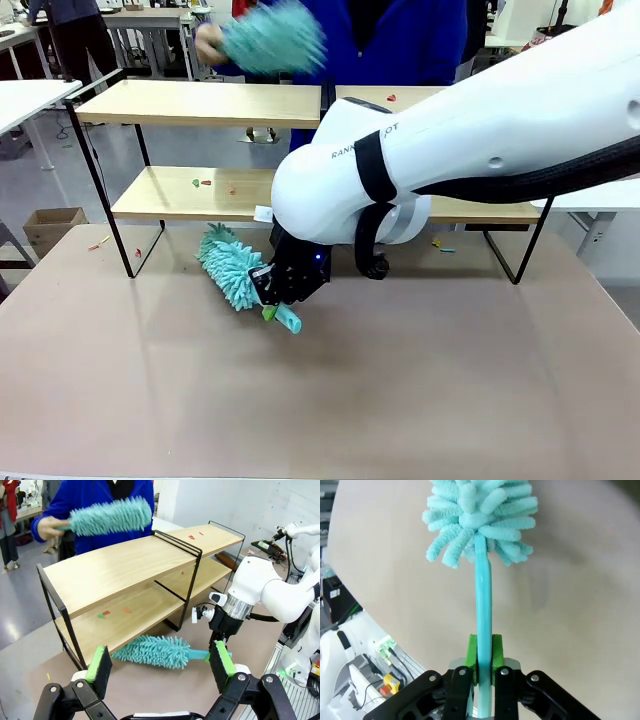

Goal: Clean the shelves.
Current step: Clean a randomly selected level of the Shelf with the Duster.

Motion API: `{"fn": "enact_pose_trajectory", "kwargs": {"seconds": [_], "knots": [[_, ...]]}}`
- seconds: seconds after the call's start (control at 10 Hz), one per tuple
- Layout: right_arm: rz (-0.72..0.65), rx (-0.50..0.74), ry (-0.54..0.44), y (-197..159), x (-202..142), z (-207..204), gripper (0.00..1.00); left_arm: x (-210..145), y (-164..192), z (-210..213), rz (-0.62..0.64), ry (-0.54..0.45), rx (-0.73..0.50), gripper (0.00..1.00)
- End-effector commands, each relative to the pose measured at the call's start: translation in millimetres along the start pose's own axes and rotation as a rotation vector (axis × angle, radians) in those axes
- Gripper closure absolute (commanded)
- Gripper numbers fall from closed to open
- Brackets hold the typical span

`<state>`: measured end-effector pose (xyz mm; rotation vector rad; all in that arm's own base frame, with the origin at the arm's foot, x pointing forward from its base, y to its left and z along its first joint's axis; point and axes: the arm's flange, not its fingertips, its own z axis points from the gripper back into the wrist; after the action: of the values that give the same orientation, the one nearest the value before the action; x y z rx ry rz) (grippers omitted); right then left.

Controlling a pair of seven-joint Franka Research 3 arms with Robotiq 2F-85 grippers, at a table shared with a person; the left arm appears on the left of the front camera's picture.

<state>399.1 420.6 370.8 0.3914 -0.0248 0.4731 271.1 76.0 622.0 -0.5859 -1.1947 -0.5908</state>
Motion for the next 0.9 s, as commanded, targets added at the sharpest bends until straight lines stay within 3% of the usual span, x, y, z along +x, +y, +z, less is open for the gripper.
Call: {"fn": "enact_pose_trajectory", "kwargs": {"seconds": [0.0, 0.5, 0.6, 0.8], "knots": [[0.046, 0.009, 0.053, 4, 2, -8, 0.87, 0, 0, 0, 0.003, -0.002, -0.007, 0.0], [0.277, -0.02, 0.081, 21, 13, 3, 0.87, 0, 0, 0, 0.003, -0.002, -0.007, 0.0], [0.353, -0.022, 0.121, 22, 7, 7, 0.87, 0, 0, 0, 0.003, -0.002, -0.007, 0.0], [0.526, -0.052, 0.297, 19, -8, 8, 0.87, 0, 0, 0, 0.003, -0.002, -0.007, 0.0]]}}
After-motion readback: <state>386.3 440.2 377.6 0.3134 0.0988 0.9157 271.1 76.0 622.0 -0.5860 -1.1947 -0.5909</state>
